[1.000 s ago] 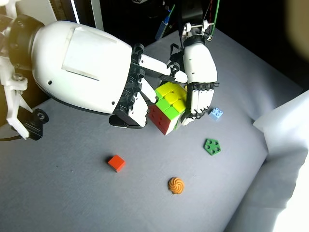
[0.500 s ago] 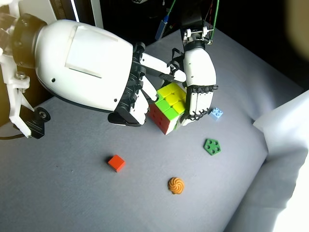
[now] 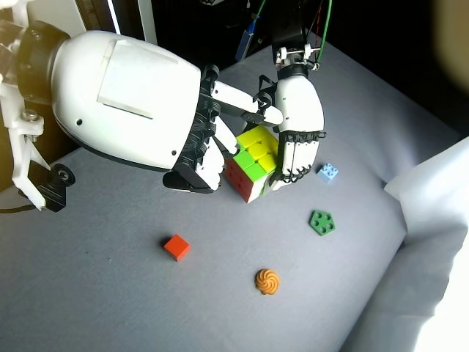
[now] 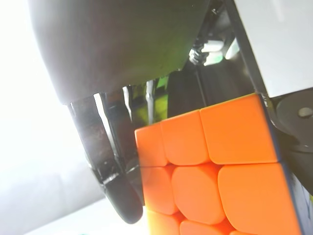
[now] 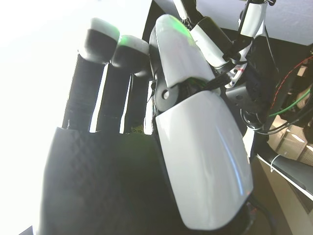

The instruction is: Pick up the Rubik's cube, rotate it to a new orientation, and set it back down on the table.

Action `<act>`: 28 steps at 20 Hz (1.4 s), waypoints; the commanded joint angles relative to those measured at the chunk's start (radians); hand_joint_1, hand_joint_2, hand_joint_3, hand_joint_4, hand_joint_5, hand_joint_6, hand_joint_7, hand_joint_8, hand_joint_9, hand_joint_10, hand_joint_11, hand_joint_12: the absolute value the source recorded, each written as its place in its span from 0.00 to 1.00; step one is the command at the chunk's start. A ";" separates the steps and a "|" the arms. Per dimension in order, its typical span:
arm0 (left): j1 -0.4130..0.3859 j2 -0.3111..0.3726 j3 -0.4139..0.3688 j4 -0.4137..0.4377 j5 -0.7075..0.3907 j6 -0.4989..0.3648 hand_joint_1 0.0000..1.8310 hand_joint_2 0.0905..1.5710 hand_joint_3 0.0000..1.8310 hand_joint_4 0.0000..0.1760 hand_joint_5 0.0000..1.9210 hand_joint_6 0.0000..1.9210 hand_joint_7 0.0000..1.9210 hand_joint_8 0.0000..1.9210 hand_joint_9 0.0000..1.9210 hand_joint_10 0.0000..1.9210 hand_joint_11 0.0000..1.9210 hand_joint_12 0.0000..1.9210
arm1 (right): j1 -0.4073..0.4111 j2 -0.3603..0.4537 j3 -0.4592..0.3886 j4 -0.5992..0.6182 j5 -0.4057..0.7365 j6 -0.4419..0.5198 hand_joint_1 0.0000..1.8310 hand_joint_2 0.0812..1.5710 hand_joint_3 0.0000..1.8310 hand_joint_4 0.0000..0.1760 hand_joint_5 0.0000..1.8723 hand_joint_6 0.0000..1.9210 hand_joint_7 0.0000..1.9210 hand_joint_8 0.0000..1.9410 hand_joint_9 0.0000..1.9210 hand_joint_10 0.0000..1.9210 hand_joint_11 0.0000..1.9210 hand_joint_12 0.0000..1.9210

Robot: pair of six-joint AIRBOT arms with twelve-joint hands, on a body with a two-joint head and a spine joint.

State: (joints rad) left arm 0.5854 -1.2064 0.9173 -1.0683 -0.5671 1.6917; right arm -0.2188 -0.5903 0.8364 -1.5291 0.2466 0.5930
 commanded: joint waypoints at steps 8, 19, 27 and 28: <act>-0.011 0.001 -0.002 0.057 -0.064 -0.016 0.41 0.47 0.00 0.00 0.07 0.00 0.08 0.00 0.09 0.00 0.00 0.24 | 0.007 -0.002 -0.004 0.030 0.007 -0.005 0.86 0.75 0.00 1.00 0.05 0.00 0.42 1.00 0.52 1.00 0.50 1.00; -0.075 0.057 -0.021 0.093 0.015 -0.006 0.34 0.40 0.00 0.00 0.06 0.00 0.07 0.00 0.07 0.00 0.00 0.20 | 0.006 -0.002 -0.005 0.030 0.007 -0.005 0.87 0.75 0.00 1.00 0.04 0.00 0.42 1.00 0.53 1.00 0.49 1.00; -0.189 0.165 -0.062 -0.015 0.124 0.129 0.26 0.42 0.00 0.00 0.06 0.00 0.07 0.00 0.07 0.00 0.00 0.23 | -0.002 -0.001 -0.018 0.026 0.007 -0.022 0.86 0.75 0.01 1.00 0.06 0.00 0.39 1.00 0.48 1.00 0.46 1.00; -0.200 0.172 -0.062 -0.022 0.141 0.141 0.27 0.42 0.00 0.00 0.07 0.00 0.07 0.00 0.07 0.00 0.00 0.22 | -0.003 -0.001 -0.022 0.016 0.007 -0.022 0.87 0.74 0.01 1.00 0.05 0.00 0.38 1.00 0.49 1.00 0.47 1.00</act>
State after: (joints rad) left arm 0.3939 -1.0325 0.8577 -1.1252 -0.3973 1.8423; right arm -0.2298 -0.5911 0.8154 -1.5448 0.2459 0.5743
